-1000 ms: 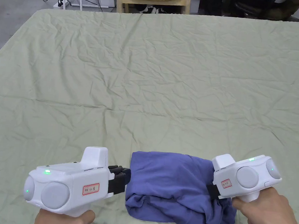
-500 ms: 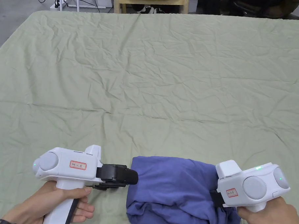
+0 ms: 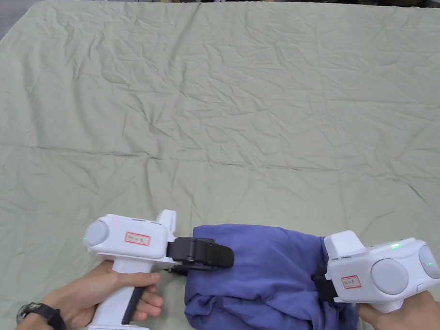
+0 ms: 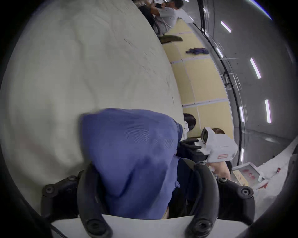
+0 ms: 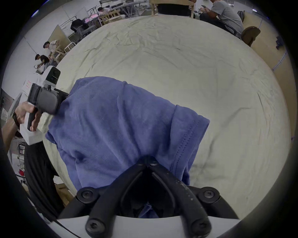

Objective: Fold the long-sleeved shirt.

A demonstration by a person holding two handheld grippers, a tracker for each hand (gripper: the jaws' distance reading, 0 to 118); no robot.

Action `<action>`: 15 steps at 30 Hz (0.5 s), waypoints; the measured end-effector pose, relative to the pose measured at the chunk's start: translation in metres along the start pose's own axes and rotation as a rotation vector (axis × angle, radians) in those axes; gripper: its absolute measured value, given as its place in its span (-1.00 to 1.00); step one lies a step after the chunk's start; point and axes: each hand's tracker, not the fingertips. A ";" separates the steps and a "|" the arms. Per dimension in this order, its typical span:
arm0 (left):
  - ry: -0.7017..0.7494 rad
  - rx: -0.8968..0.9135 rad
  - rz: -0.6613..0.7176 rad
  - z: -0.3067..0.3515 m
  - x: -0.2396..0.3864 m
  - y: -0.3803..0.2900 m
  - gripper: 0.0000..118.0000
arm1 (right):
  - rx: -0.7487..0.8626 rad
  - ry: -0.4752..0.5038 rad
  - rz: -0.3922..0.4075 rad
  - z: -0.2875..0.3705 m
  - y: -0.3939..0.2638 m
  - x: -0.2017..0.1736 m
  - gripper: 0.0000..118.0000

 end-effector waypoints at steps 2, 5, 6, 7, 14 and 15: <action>-0.013 -0.019 0.006 -0.018 0.000 0.005 0.34 | 0.002 0.006 -0.009 0.000 -0.001 0.001 -0.99; -0.002 -0.032 -0.001 -0.026 0.003 0.009 0.18 | 0.006 0.008 -0.012 0.000 -0.002 0.002 -0.99; 0.043 -0.038 -0.003 -0.025 0.004 0.010 -0.17 | 0.008 0.008 -0.012 0.000 -0.002 0.001 -0.99; 0.115 -0.039 -0.015 -0.024 0.006 0.009 -0.44 | 0.008 0.007 -0.010 0.000 -0.002 0.001 -0.99; 0.173 -0.002 -0.108 -0.026 0.020 -0.003 -0.72 | 0.016 0.001 -0.003 -0.001 -0.003 -0.001 -0.99; 0.189 -0.006 -0.110 -0.026 0.022 -0.004 -0.73 | 0.018 0.000 -0.002 -0.001 -0.002 -0.002 -0.99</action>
